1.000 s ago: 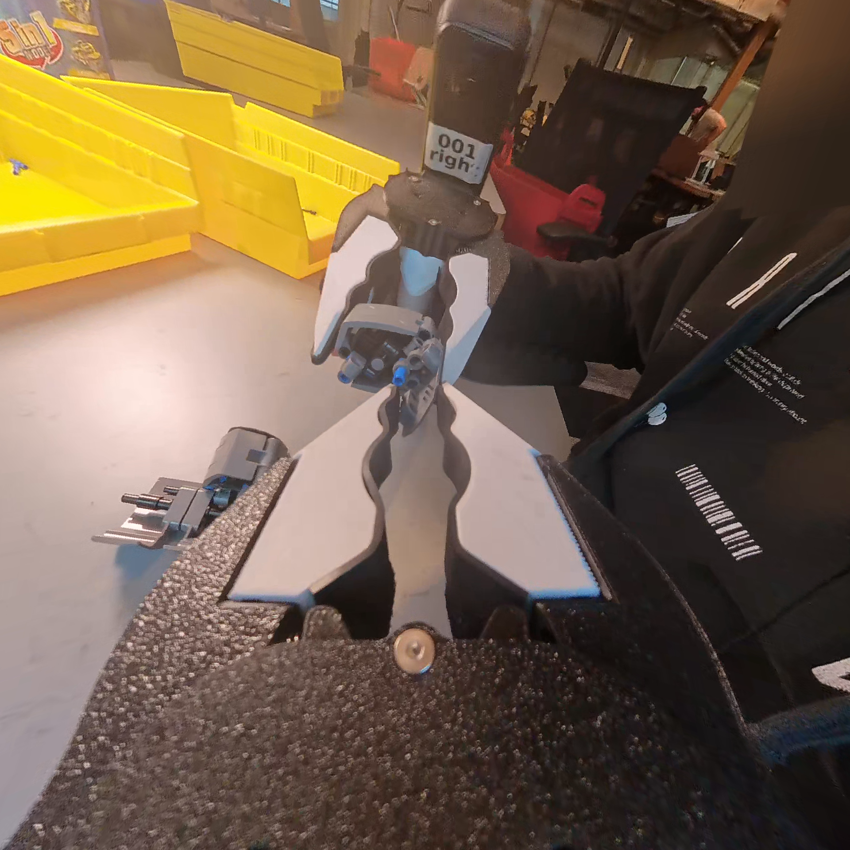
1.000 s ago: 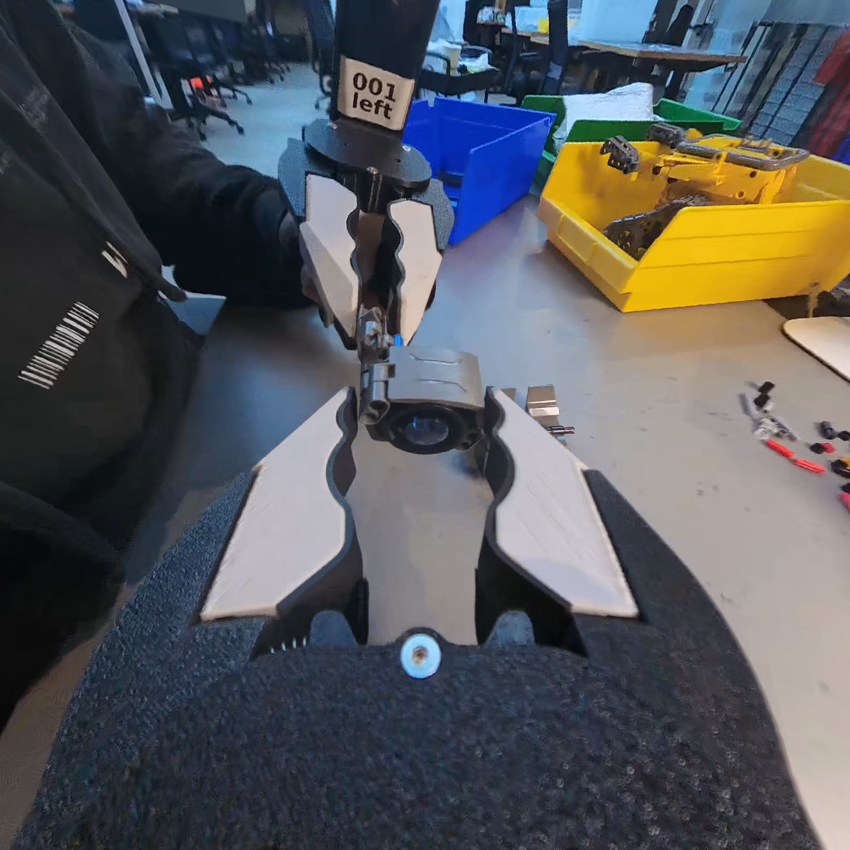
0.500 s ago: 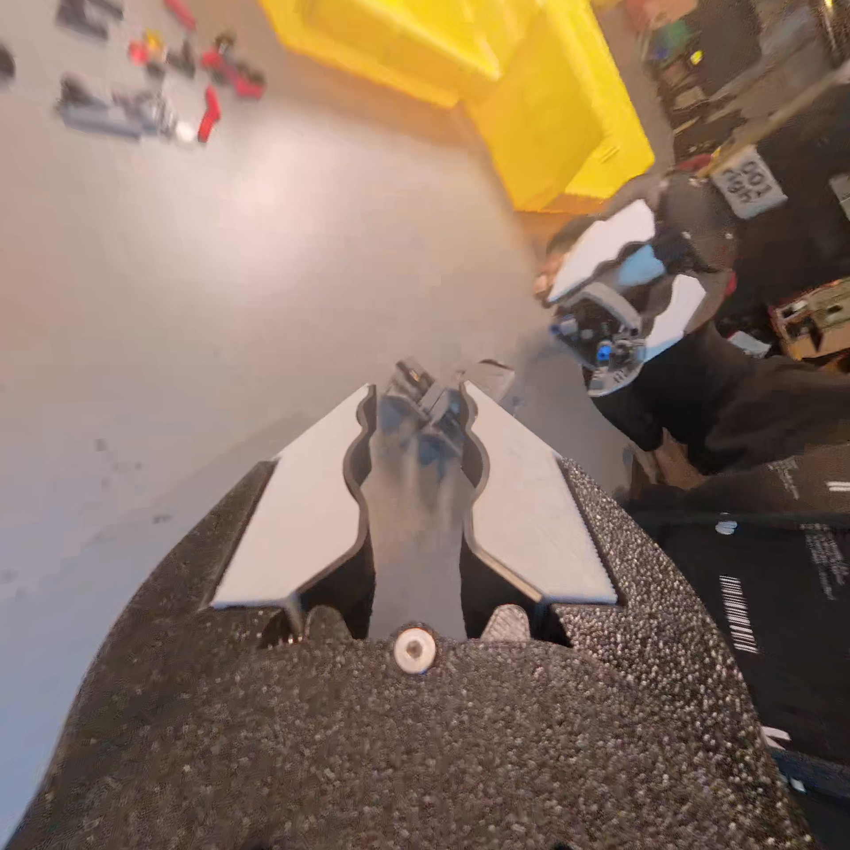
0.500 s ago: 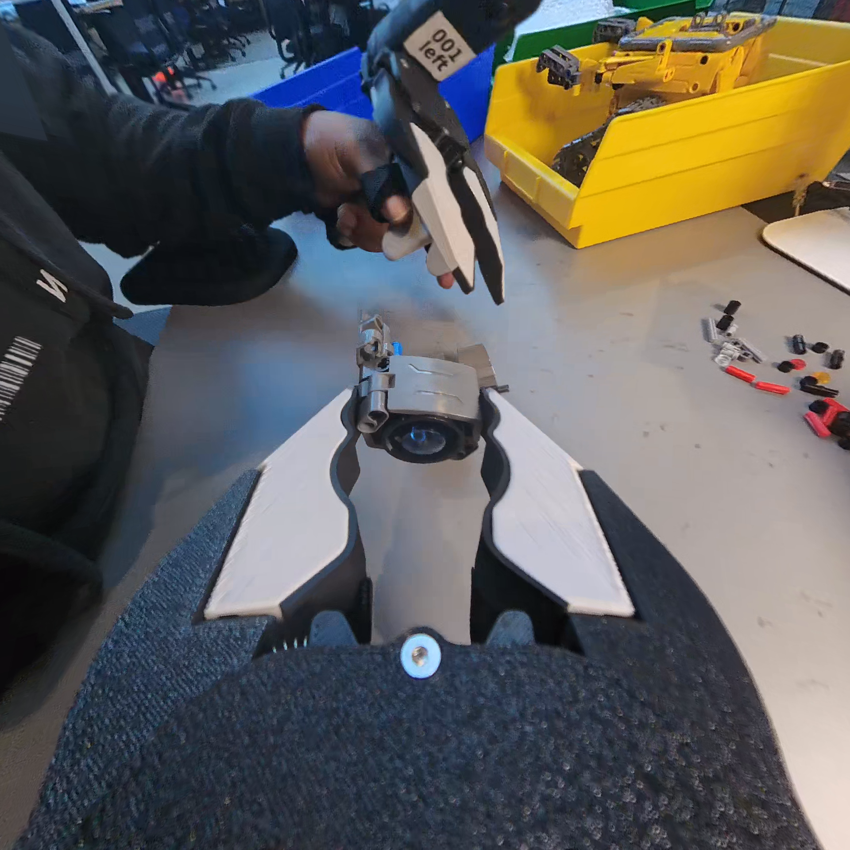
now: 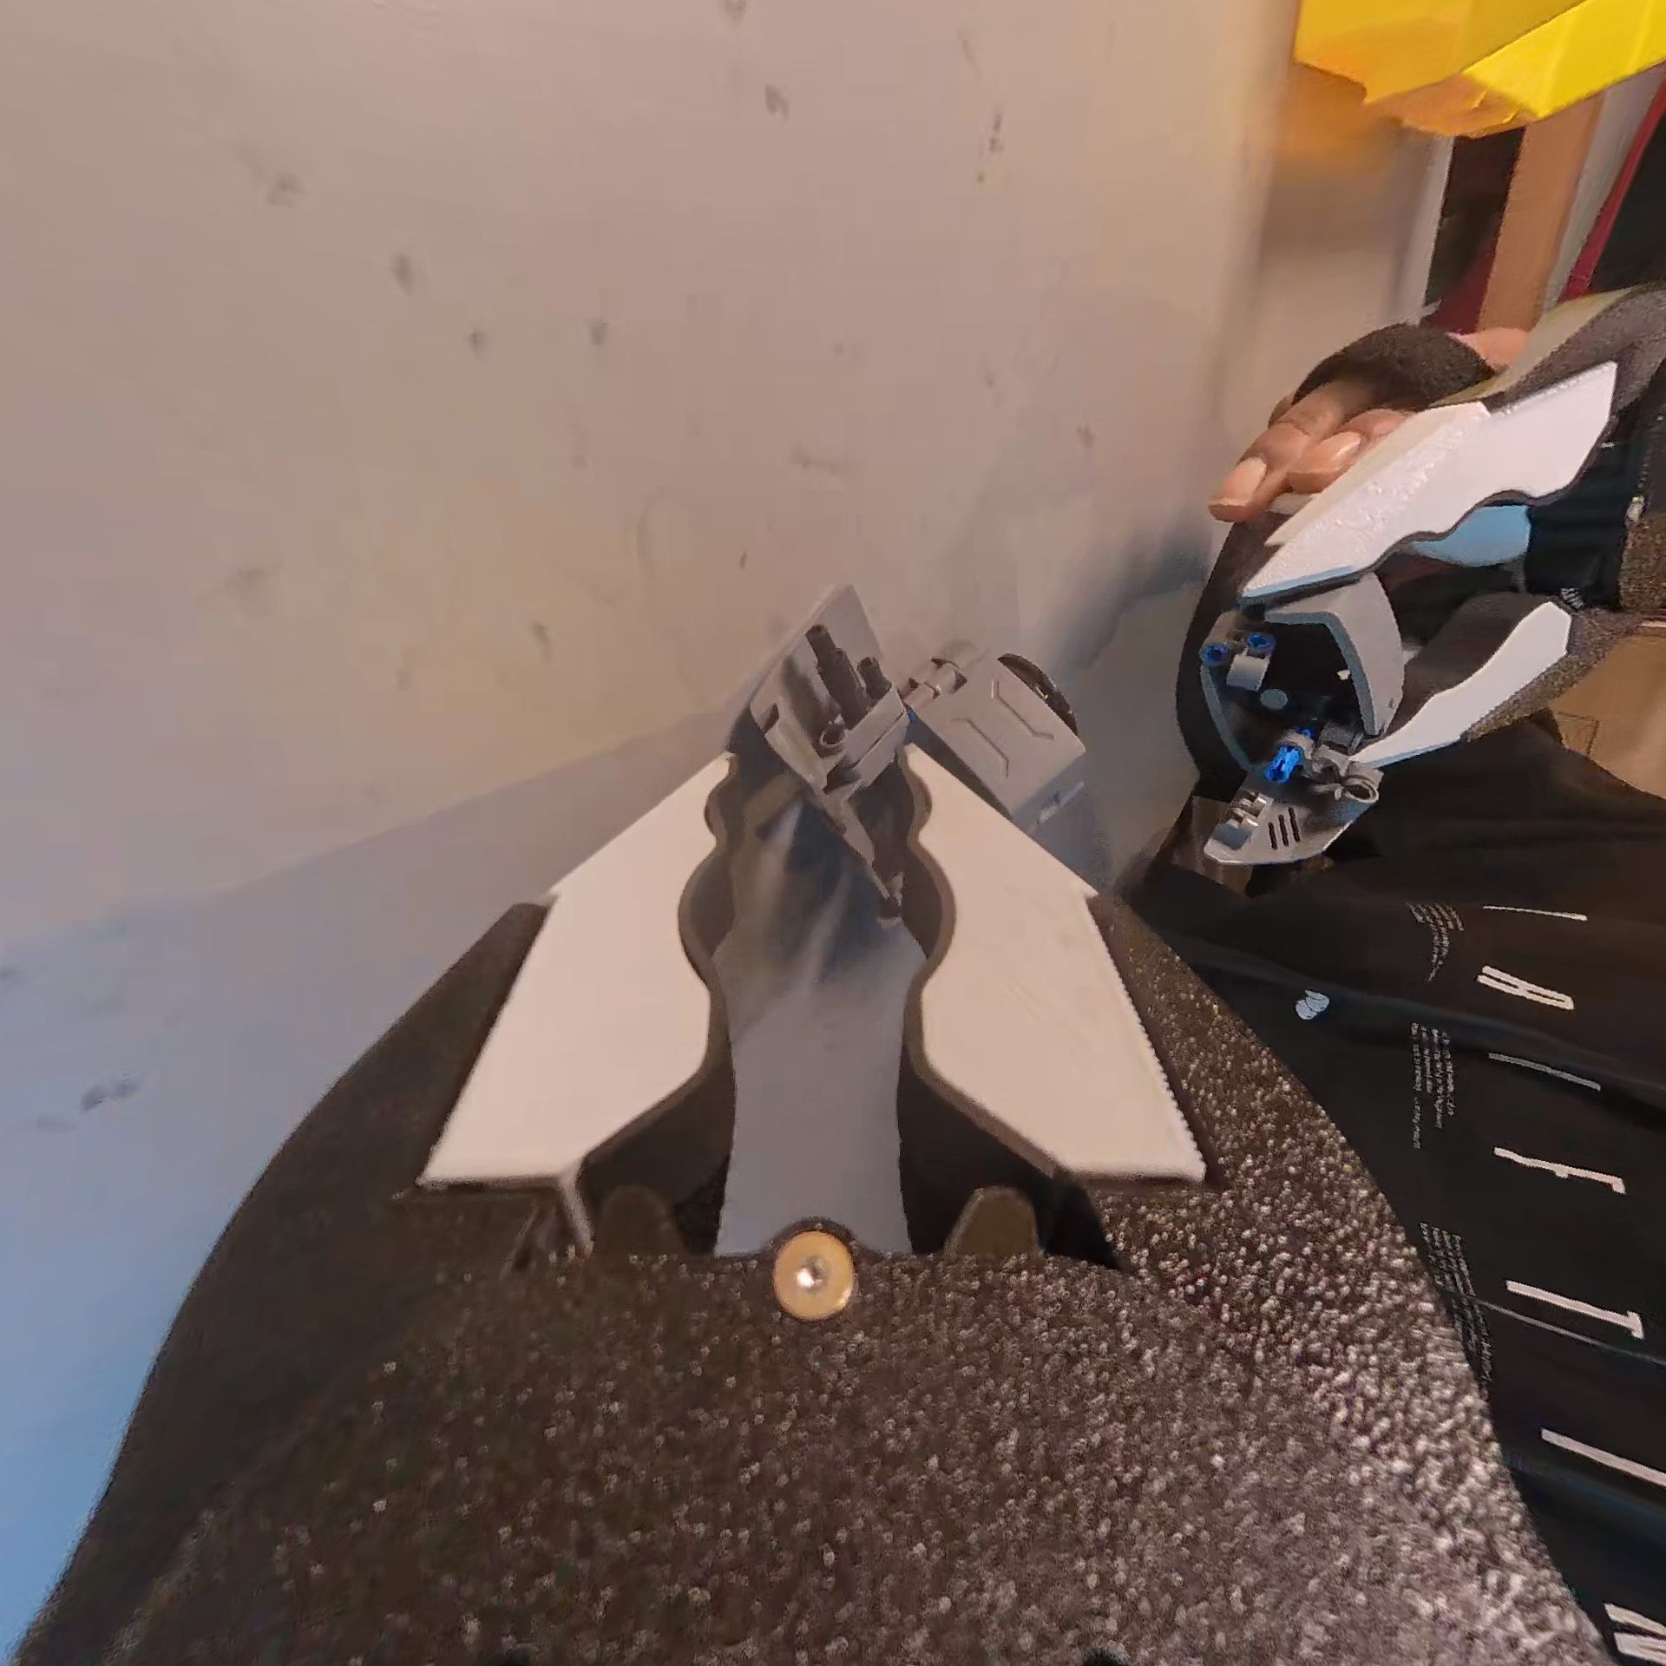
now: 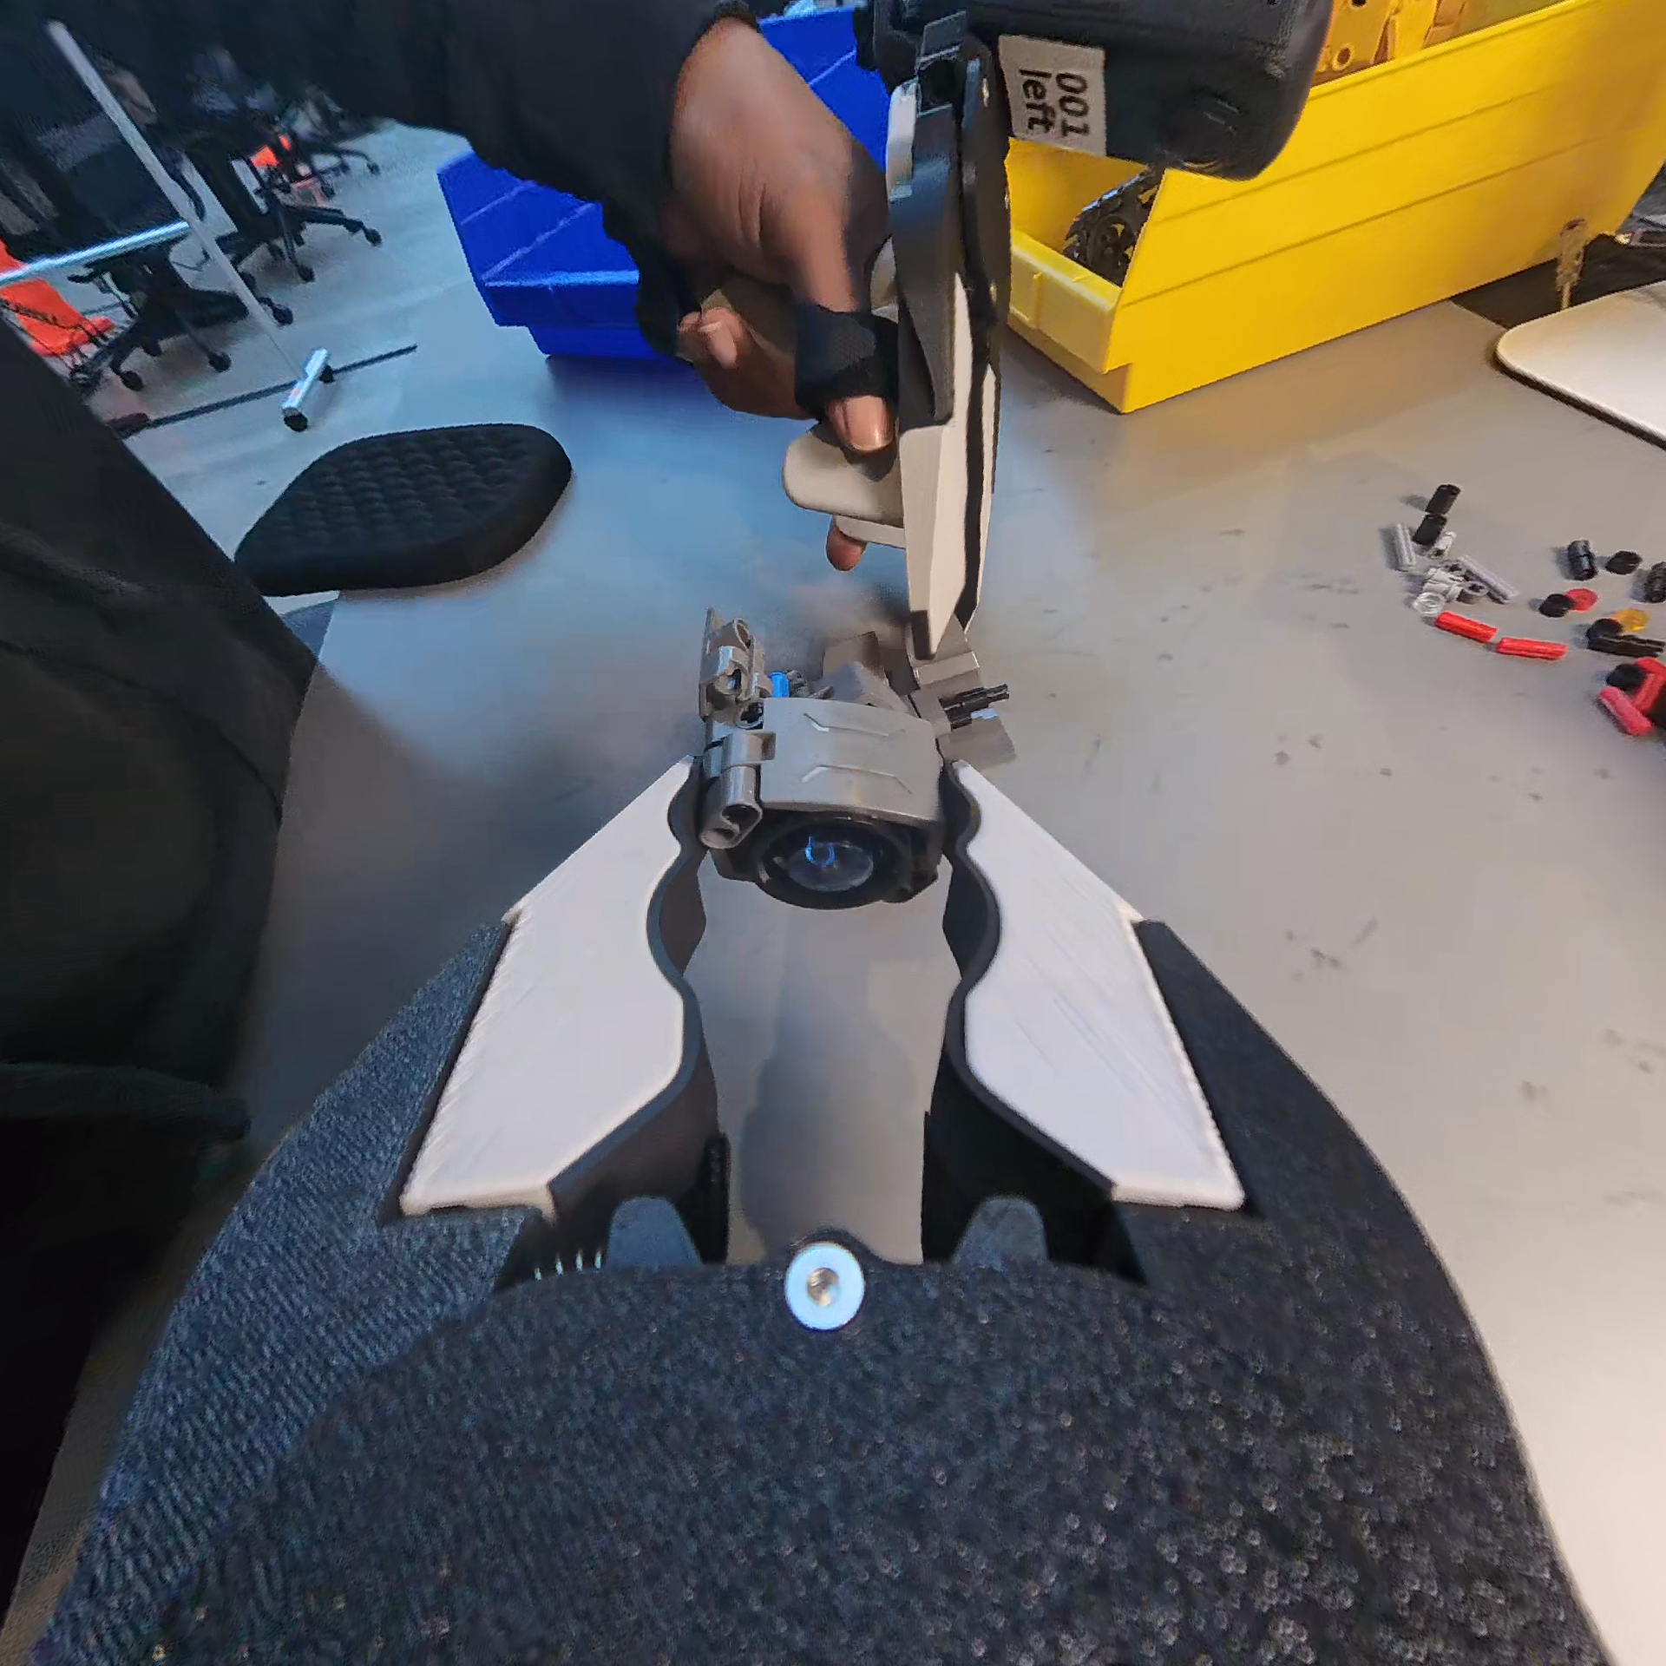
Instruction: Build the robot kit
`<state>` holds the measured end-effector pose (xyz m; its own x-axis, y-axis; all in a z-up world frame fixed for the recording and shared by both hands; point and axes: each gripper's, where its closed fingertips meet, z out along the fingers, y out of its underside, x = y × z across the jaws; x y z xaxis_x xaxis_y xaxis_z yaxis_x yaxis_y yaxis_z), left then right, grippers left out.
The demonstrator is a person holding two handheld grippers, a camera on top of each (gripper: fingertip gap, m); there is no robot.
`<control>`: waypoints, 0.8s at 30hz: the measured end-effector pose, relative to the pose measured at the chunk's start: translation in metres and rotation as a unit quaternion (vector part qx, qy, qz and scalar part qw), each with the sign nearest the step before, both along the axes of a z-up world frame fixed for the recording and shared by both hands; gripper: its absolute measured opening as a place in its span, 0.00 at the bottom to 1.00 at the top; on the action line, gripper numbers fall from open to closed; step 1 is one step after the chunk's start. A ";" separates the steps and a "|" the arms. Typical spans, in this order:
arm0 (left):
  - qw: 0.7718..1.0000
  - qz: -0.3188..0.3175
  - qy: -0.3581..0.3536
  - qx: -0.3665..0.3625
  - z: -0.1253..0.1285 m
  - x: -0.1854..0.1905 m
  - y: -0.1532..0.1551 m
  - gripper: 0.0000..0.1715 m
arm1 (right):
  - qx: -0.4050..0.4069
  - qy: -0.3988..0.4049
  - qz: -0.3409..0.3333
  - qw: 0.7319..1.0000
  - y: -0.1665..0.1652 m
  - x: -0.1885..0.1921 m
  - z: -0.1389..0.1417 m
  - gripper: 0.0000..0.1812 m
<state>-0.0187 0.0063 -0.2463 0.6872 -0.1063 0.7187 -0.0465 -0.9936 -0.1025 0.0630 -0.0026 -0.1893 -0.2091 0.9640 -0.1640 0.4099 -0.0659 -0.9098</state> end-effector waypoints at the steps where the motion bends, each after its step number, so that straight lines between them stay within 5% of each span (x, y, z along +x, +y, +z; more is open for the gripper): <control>1: 1.000 0.000 0.009 -0.007 0.000 0.000 0.000 0.19 | 0.000 0.000 -0.002 1.000 0.000 0.001 0.000 0.27; 5: 0.998 0.013 0.065 0.009 -0.009 -0.004 0.002 0.06 | 0.008 0.003 -0.009 1.000 0.001 0.002 0.002 0.27; 8: 0.993 0.022 0.073 0.088 -0.003 0.006 0.006 0.04 | 0.014 0.011 -0.012 1.000 0.000 0.002 0.005 0.27; 12: 0.938 0.055 0.119 0.321 0.036 0.015 0.027 0.03 | 0.015 0.034 -0.018 0.999 0.000 0.002 0.015 0.27; 15: 0.894 0.111 0.124 0.415 0.049 0.017 0.019 0.03 | -0.005 0.042 -0.025 0.999 -0.001 -0.002 0.017 0.27; 19: 0.858 0.151 0.144 0.469 0.047 0.018 -0.002 0.03 | -0.012 0.030 -0.018 0.999 -0.012 -0.011 0.009 0.27; 24: 0.840 0.146 0.155 0.500 0.045 0.026 -0.029 0.03 | 0.001 0.002 0.003 1.000 -0.030 -0.021 -0.006 0.27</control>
